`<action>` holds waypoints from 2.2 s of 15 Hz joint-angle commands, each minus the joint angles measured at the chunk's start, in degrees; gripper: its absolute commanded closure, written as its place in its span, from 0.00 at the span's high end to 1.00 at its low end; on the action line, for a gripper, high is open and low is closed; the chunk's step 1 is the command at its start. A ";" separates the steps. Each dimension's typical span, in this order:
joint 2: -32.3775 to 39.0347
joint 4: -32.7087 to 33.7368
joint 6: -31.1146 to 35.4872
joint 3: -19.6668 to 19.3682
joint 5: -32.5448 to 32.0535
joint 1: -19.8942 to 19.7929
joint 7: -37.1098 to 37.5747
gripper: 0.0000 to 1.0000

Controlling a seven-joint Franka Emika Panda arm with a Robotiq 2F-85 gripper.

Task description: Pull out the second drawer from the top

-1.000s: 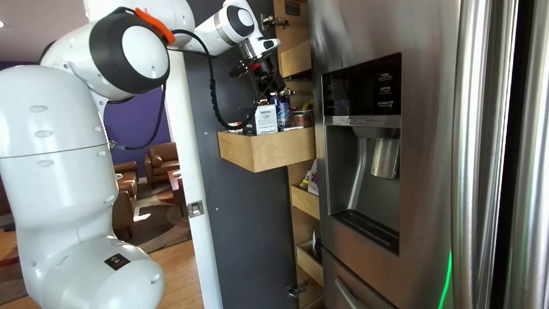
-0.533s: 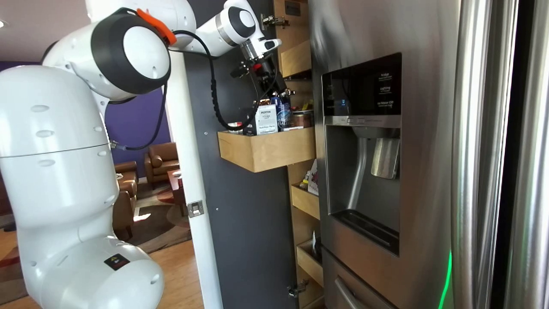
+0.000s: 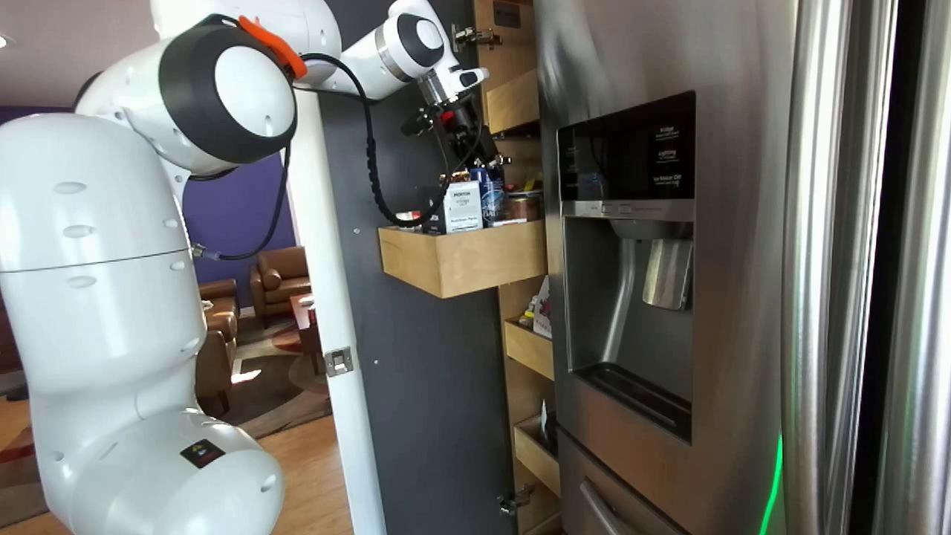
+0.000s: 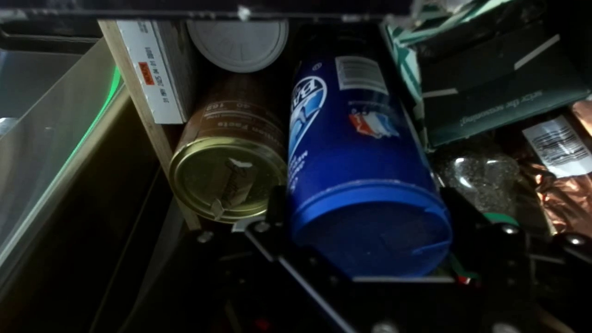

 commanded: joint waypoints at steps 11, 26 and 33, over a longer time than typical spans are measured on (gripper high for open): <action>-1.13 -0.93 0.78 -0.11 0.80 -0.09 0.65 0.55; -4.24 7.41 -27.26 1.13 11.99 1.12 -3.78 1.00; -6.21 7.77 -31.98 3.58 12.04 3.11 -3.79 1.00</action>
